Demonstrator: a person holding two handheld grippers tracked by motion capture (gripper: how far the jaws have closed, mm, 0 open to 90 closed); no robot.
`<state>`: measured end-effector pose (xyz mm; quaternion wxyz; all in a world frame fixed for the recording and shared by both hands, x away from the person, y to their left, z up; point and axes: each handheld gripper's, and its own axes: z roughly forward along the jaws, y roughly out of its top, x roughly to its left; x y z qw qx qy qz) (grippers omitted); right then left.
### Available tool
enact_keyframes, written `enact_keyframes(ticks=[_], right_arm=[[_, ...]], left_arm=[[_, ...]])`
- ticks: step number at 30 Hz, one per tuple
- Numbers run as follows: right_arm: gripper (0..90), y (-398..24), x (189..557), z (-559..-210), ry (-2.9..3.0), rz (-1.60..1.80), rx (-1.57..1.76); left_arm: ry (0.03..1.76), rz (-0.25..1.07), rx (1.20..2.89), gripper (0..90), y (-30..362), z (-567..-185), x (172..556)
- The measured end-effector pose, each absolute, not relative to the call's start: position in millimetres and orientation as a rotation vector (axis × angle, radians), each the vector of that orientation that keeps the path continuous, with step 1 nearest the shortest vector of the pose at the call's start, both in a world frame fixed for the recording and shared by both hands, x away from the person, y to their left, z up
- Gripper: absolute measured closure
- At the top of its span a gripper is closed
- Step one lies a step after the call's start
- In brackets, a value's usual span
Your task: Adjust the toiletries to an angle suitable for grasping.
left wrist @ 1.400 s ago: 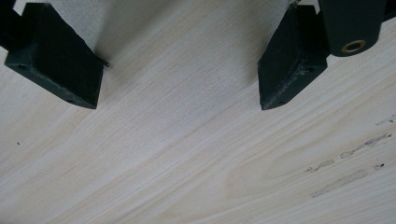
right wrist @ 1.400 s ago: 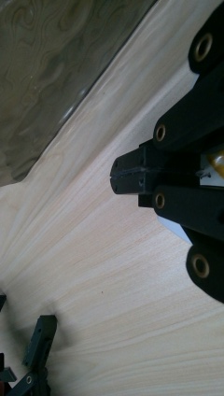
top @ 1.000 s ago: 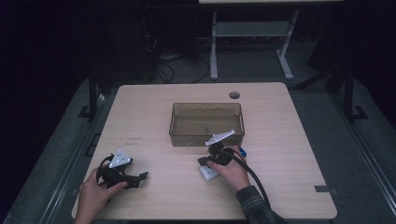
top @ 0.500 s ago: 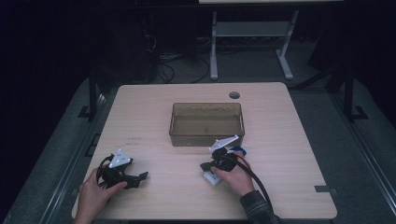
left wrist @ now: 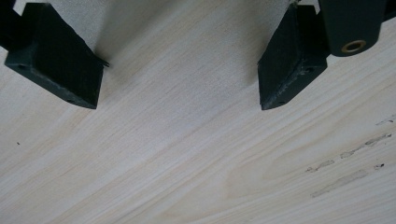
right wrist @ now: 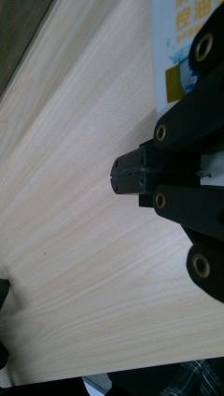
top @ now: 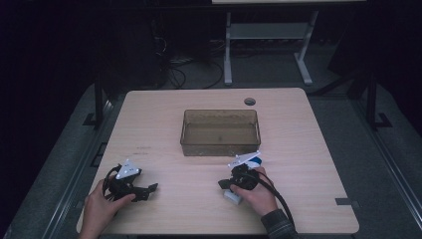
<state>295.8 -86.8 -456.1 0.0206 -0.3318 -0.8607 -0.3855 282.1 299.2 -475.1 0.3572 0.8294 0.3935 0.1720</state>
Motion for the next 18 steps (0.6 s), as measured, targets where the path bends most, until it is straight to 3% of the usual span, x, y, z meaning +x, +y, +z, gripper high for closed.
enact_keyframes(ticks=[18], right_arm=[[90.0,-108,276,-456,-2.673,-1.187,-1.062]], left_arm=[[1.016,0.444,2.141,13.1,299,-475,282]])
